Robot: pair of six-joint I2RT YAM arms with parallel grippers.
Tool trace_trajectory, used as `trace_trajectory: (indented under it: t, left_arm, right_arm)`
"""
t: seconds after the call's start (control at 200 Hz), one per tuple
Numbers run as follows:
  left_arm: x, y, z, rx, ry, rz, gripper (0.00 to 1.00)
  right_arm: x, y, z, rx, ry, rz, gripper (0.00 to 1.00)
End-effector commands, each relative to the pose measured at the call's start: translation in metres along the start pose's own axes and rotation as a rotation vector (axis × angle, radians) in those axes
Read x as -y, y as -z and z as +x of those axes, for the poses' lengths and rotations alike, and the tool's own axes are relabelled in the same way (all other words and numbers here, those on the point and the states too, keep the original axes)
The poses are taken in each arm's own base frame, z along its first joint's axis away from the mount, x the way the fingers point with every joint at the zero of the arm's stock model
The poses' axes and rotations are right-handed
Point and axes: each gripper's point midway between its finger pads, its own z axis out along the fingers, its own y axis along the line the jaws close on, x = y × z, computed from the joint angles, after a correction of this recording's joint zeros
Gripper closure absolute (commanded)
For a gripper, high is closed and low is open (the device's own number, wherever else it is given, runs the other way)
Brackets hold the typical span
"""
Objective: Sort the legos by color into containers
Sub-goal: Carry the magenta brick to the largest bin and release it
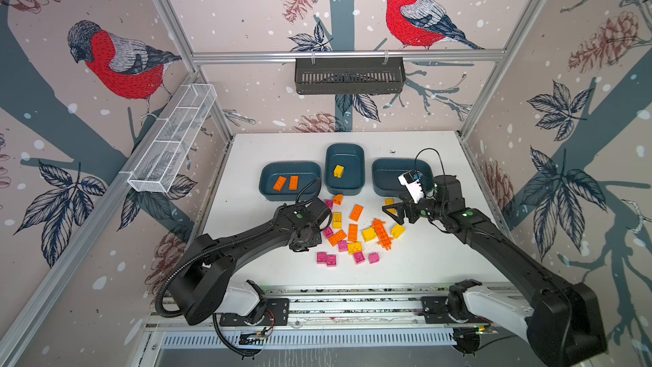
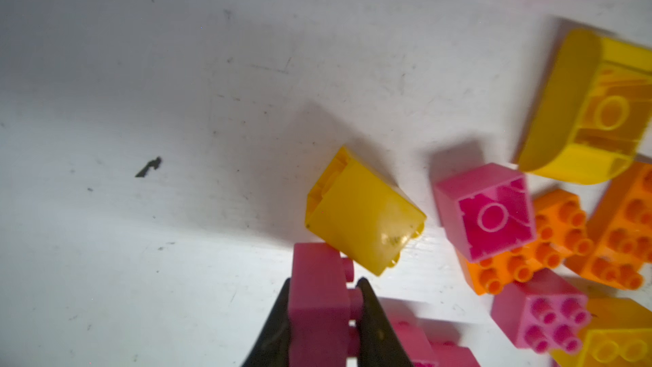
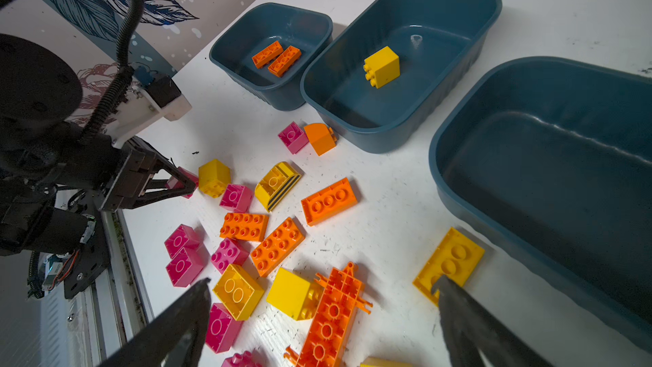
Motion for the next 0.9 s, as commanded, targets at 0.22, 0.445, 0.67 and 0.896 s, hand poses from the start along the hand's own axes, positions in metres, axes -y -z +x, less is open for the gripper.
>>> trace_trajectory:
  t: [0.22, 0.445, 0.67, 0.896]
  left_arm:
    - [0.05, 0.072, -0.062, 0.109, -0.12, 0.072, 0.84]
    - [0.144, 0.093, -0.127, 0.196, -0.245, 0.232, 0.84]
    - [0.224, 0.071, -0.165, 0.231, -0.312, 0.38, 0.84]
    - [0.293, 0.045, -0.186, 0.271, -0.334, 0.547, 0.85]
  right_arm:
    - [0.005, 0.01, -0.028, 0.078, 0.021, 0.039, 0.0]
    - [0.028, 0.024, -0.035, 0.115, -0.027, 0.142, 0.0]
    - [0.056, 0.041, -0.033, 0.142, -0.095, 0.245, 0.0]
    - [0.068, 0.05, -0.031, 0.146, -0.118, 0.287, 0.01]
